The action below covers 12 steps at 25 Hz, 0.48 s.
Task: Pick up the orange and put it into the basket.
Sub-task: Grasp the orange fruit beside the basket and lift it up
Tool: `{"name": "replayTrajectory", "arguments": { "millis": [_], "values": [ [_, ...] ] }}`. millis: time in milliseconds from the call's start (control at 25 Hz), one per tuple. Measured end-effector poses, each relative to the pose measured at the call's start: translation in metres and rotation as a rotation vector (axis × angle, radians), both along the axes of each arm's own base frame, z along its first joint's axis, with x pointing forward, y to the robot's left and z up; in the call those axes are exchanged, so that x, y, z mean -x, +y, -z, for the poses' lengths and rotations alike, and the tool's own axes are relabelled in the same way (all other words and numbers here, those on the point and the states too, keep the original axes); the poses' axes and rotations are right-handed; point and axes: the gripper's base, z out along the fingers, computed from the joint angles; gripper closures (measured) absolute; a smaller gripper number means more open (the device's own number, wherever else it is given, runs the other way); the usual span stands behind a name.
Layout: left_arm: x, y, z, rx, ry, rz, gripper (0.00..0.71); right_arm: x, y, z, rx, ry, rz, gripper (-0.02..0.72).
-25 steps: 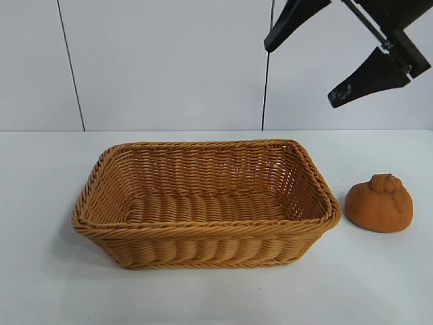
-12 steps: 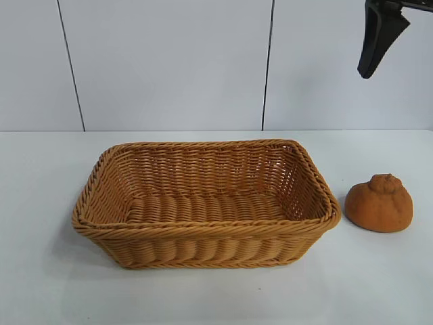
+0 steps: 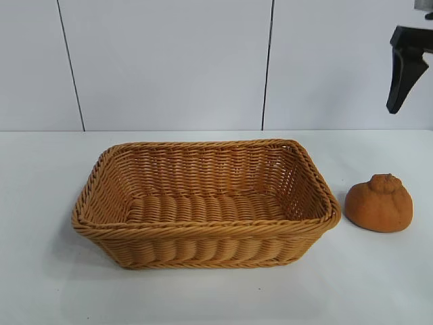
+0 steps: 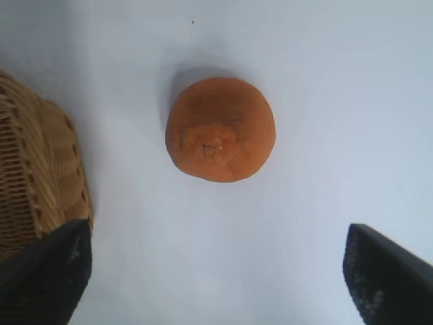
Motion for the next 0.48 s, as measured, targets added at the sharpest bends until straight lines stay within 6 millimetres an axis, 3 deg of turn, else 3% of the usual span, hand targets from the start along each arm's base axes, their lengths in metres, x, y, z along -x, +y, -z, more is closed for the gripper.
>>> {"name": "replayTrajectory", "arguments": {
  "millis": [320,480],
  "values": [
    [0.0,0.0,0.0,0.0,0.0,0.0,0.067,-0.028,0.003,0.089,-0.041,0.109,0.04,0.01],
    [0.0,0.0,0.0,0.0,0.0,0.0,0.067,-0.032,0.003,0.117,-0.043,0.142,0.05,0.019]
  ]
}}
